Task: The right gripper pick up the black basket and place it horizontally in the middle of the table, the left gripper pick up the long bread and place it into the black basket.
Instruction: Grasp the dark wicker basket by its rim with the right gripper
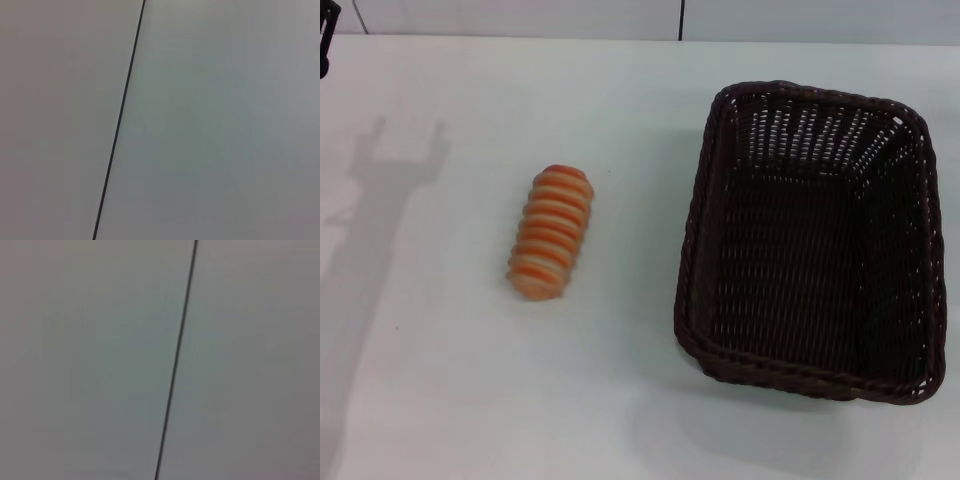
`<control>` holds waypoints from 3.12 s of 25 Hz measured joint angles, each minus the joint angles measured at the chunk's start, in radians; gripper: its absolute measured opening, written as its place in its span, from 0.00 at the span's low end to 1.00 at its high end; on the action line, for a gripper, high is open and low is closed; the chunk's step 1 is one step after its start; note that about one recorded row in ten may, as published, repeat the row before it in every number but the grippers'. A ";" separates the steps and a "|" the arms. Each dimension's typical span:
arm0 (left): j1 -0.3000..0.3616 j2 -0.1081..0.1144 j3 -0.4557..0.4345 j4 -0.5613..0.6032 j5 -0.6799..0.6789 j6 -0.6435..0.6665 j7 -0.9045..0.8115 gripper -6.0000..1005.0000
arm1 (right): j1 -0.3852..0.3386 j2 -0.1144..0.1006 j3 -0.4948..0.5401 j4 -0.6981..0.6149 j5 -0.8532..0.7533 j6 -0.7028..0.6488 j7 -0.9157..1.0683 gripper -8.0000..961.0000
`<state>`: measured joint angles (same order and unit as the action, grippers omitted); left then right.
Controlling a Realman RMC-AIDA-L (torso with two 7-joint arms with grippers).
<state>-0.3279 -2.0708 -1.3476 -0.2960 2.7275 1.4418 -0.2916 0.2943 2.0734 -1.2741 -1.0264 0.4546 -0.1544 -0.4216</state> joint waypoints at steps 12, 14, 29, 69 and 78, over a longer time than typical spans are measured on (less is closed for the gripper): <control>-0.004 0.002 -0.002 0.000 0.000 -0.001 0.002 0.80 | -0.090 0.003 0.054 -0.519 -0.035 0.806 0.021 0.73; -0.004 0.002 -0.002 0.000 0.000 -0.001 0.002 0.80 | -0.102 0.004 0.051 -0.597 -0.035 0.919 0.064 0.73; -0.002 0.012 -0.039 -0.001 0.001 0.001 0.000 0.80 | -0.105 0.005 -0.046 -0.907 0.008 1.465 0.380 0.73; 0.032 0.032 -0.062 -0.001 0.023 0.009 -0.009 0.80 | -0.125 0.007 -0.134 -0.775 0.089 1.629 0.532 0.70; 0.032 0.036 -0.061 -0.001 0.023 0.009 -0.010 0.80 | -0.112 0.007 -0.175 -0.708 0.096 1.579 0.532 0.65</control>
<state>-0.2963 -2.0346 -1.4082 -0.2972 2.7505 1.4513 -0.3017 0.1820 2.0800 -1.4493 -1.7348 0.5506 1.4245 0.1105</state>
